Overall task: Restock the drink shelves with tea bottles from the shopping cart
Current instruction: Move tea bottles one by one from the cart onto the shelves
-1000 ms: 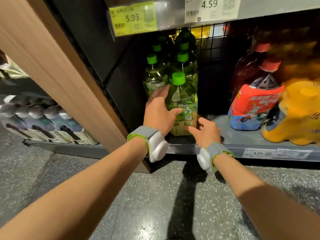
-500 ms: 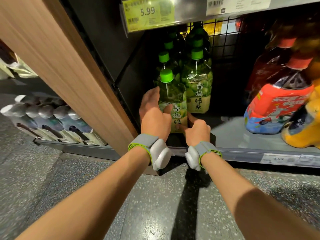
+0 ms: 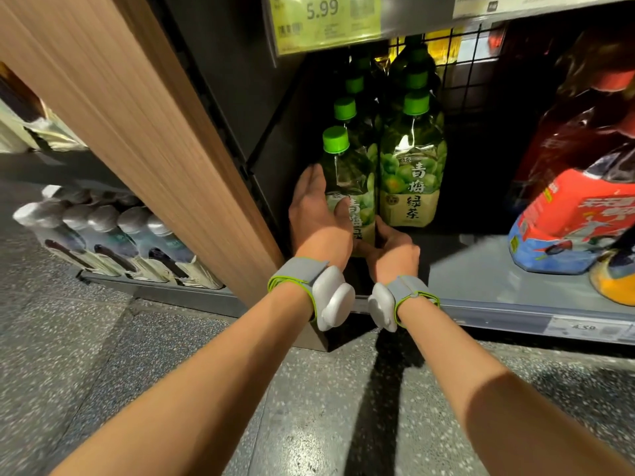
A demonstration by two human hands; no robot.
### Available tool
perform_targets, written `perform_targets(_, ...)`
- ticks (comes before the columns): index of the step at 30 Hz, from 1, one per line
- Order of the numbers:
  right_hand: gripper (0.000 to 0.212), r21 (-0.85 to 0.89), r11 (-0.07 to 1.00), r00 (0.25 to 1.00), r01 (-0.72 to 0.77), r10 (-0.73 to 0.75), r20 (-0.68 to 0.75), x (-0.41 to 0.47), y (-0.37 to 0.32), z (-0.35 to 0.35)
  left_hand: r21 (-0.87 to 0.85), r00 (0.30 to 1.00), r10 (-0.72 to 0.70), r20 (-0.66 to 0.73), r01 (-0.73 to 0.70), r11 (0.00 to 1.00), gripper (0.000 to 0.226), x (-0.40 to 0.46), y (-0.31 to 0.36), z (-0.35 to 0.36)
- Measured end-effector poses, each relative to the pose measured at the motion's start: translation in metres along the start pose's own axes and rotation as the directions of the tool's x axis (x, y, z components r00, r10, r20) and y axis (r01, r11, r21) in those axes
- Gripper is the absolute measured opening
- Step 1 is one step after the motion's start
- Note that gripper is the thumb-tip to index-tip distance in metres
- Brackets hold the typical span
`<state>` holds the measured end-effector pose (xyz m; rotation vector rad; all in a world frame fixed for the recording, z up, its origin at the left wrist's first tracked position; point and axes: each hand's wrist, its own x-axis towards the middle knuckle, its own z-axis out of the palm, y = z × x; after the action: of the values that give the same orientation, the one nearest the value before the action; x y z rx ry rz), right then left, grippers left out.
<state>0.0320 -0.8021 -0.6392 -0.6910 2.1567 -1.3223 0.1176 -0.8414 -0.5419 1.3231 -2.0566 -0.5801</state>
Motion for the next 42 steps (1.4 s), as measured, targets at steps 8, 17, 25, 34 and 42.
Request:
perform_targets(8,0.053,0.051,0.999,0.999,0.000,-0.002,0.050,-0.012,-0.001,-0.013,0.002,1.000,-0.002,0.015,0.002,1.000,0.063,-0.005,0.004,-0.007)
perform_targets(17,0.032,0.003,1.000,1.000,-0.027,0.027,0.002,-0.035,-0.015,-0.056,-0.169,0.998,-0.035,-0.044,0.027,0.985,0.045,-0.030,0.022,-0.019)
perform_targets(25,0.029,0.000,0.988,0.984,-0.155,0.154,-0.089,-0.050,-0.022,-0.142,-0.164,0.981,-0.139,0.137,0.161,0.973,0.034,-0.043,0.071,-0.027)
perform_targets(34,0.019,0.054,0.969,0.950,-0.241,0.247,-0.192,-0.088,-0.068,-0.259,-0.086,0.920,-0.116,0.374,0.159,0.984,0.032,-0.062,0.159,-0.041)
perform_targets(42,0.024,0.145,0.911,0.854,-0.385,0.412,-0.318,-0.214,-0.208,-0.435,-0.055,0.818,-0.019,0.575,0.062,0.997,0.027,-0.101,0.355,-0.143)
